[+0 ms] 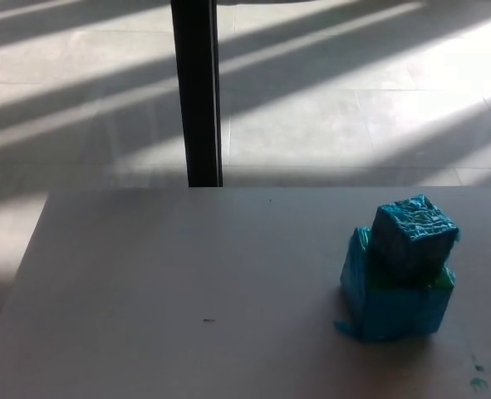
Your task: The robot uses its right hand to pick up the small cube kept on the middle on the desk and place it on the bigger cube kept next to it
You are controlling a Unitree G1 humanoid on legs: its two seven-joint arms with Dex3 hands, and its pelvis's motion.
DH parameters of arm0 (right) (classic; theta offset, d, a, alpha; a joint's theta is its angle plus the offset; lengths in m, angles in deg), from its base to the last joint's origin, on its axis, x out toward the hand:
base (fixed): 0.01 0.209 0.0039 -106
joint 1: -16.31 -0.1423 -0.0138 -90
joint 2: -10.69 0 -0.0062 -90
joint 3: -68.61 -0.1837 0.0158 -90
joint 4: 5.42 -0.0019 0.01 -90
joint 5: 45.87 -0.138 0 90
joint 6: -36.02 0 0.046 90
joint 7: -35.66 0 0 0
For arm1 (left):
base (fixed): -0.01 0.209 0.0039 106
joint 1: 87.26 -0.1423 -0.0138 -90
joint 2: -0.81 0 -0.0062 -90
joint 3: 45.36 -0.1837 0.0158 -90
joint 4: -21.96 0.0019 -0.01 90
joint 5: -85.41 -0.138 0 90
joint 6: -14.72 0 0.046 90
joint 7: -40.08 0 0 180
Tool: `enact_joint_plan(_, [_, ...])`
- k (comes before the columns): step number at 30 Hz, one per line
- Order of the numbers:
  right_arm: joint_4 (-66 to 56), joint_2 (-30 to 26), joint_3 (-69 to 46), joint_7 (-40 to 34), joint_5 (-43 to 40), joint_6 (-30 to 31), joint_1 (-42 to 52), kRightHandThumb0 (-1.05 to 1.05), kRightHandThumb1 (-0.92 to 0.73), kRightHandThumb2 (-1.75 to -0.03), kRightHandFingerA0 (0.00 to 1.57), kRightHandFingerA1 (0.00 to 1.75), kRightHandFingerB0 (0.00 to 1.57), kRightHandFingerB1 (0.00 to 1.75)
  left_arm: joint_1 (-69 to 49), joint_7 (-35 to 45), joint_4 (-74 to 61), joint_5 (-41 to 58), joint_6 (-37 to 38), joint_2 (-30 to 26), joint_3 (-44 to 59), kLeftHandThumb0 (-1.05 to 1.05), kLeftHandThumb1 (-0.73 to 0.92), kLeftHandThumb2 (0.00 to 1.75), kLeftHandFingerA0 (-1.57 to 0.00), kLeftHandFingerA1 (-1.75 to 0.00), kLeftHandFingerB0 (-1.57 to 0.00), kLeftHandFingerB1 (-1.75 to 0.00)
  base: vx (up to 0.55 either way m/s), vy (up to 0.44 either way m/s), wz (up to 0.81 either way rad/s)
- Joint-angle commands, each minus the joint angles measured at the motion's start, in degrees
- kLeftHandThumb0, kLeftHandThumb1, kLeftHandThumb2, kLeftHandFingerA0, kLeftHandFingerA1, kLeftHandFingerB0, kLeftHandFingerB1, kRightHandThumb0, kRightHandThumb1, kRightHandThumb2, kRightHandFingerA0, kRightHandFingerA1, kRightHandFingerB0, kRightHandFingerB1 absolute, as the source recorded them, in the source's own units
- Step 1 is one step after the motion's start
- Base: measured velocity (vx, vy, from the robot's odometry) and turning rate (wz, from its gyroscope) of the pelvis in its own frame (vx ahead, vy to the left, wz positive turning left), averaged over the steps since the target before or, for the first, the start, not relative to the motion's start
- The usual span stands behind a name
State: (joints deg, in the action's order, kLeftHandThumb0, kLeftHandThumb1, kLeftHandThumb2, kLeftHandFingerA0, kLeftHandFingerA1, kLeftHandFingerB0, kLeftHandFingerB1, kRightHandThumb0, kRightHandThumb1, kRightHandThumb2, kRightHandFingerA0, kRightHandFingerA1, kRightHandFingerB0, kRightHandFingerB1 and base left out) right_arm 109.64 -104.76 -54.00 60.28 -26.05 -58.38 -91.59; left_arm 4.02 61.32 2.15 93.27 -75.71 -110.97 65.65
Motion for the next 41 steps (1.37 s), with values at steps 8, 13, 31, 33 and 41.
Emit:
enact_joint_plan(8, [17.2, 16.7, -18.9, -25.4, -14.8, -5.0, 12.1, -0.51, -0.67, -0.60, 0.32, 0.86, 0.45, 0.58, -0.7, -0.3, 0.1, -0.4, 1.4, -0.7, -0.4, -0.84, 0.81, 0.65, -0.37, -0.52, -0.39, -0.40, 0.00, 0.000, 0.00])
enact_joint_plan(13, [17.1, 20.9, -23.0, -25.8, -19.2, -3.9, 11.6, -0.48, -0.67, -0.60, 0.36, 0.90, 0.49, 0.63, -0.4, -0.6, -0.2, 0.0, 0.2, -0.6, -0.2, -0.84, 0.80, 0.64, -0.36, -0.54, -0.36, -0.42, 0.00, 0.000, 0.00])
enact_joint_plan(31, [22.6, 24.8, -27.5, -23.2, -26.8, 4.8, 11.0, -0.42, -0.75, -0.60, 0.32, 1.01, 0.44, 0.70, -2.1, 0.1, -0.4, 0.9, 1.0, 0.3, 0.7, -0.86, 0.78, 0.64, -0.37, -0.55, -0.36, -0.42, 0.00, 0.000, 0.00])
enact_joint_plan(33, [22.6, 24.7, -27.1, -23.1, -27.4, 4.9, 10.9, -0.42, -0.75, -0.60, 0.32, 1.01, 0.44, 0.70, -2.1, 0.0, -0.7, 1.0, 0.7, 0.4, 0.8, -0.86, 0.78, 0.64, -0.37, -0.55, -0.36, -0.42, 0.00, 0.000, 0.00])
enact_joint_plan(41, [24.9, 23.7, -22.5, -24.1, -28.7, 6.6, 11.7, -0.46, -0.71, -0.60, 0.43, 1.06, 0.57, 0.73, -3.1, -0.7, -1.8, -0.3, 1.7, 0.6, -0.5, -0.85, 0.81, 0.65, -0.30, -0.52, -0.37, -0.41, 0.00, 0.000, 0.00])
